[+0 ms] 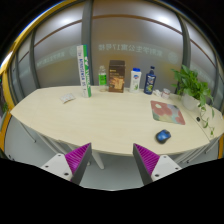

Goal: Arrange mouse

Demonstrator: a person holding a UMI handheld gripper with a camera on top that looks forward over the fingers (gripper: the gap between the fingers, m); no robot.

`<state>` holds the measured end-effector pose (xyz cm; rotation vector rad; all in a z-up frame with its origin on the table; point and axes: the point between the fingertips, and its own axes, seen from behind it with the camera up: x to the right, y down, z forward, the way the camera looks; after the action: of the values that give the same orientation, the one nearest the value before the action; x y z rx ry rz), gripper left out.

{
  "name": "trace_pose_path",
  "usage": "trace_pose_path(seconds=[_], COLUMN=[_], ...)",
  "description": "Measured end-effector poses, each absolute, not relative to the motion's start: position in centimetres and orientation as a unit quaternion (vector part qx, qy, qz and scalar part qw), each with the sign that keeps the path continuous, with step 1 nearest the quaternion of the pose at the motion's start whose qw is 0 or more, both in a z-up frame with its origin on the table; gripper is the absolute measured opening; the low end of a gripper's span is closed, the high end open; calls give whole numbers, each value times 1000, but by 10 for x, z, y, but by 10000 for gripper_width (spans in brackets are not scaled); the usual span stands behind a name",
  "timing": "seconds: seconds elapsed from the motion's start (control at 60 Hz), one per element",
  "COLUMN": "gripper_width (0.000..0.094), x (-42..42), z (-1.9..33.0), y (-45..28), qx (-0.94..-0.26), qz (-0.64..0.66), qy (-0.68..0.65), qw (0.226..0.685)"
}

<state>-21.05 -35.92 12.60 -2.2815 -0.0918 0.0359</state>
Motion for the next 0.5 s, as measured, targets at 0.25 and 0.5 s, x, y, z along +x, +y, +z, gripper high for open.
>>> trace_pose_path(seconds=[0.25, 0.5], gripper_width=[854, 850], x=[-57, -2], z=[50, -6], y=[-337, -275], qx=[-915, -919], qz=[-37, 7], qy=[-3, 31], qw=[402, 394])
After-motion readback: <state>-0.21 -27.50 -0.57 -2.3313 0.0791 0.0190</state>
